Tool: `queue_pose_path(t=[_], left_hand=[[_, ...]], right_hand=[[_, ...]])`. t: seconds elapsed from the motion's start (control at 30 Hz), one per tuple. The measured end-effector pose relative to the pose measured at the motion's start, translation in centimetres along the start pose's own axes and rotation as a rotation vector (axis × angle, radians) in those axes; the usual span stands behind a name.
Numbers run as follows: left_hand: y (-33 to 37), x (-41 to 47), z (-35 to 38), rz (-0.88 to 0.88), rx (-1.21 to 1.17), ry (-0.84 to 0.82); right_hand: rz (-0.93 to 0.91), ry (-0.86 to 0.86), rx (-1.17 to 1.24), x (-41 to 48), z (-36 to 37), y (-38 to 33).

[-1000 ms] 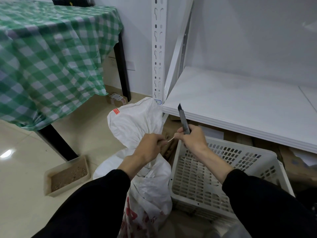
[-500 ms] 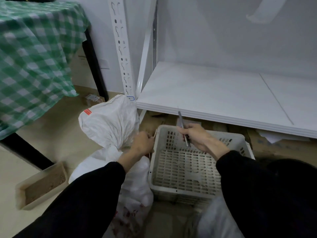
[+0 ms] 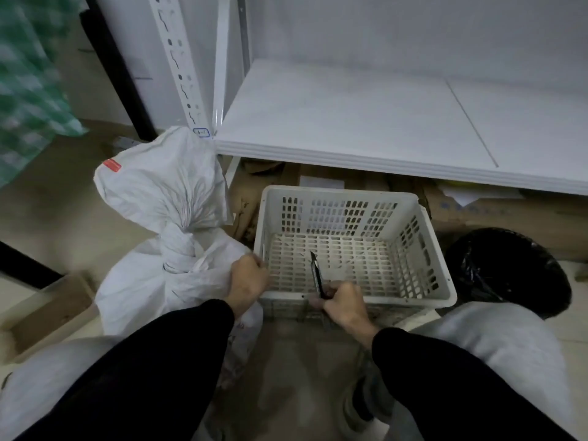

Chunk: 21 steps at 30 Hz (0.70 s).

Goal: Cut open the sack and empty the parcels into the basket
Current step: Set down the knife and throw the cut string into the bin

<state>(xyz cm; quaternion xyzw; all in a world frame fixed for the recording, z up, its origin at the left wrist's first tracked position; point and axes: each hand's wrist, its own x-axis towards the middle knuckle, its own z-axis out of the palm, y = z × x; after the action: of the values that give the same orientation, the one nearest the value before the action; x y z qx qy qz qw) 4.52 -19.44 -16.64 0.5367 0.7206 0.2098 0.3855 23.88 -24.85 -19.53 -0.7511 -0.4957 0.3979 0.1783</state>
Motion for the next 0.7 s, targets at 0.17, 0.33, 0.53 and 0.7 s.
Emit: queue_pose_path(t=[0.17,0.33,0.53,0.7], left_hand=[[-2.3,-1.3,2.1,0.101,0.024,0.001],[-5.7,-1.9,4.4,0.131,0.127,-0.009],[-6.7,-0.1,5.1,0.189,0.041,0.046],[-7.1,0.7,5.6,0.204,0.041,0.067]], right_hand=[[-0.045,-0.237,-0.449,-0.3,3.2,5.6],[-0.037,-0.362,-0.683,1.1,5.9,9.9],[0.019,-0.449,-0.639,3.9,10.3,14.7],[0.085,-0.472,-0.505,5.2,14.6,18.8]])
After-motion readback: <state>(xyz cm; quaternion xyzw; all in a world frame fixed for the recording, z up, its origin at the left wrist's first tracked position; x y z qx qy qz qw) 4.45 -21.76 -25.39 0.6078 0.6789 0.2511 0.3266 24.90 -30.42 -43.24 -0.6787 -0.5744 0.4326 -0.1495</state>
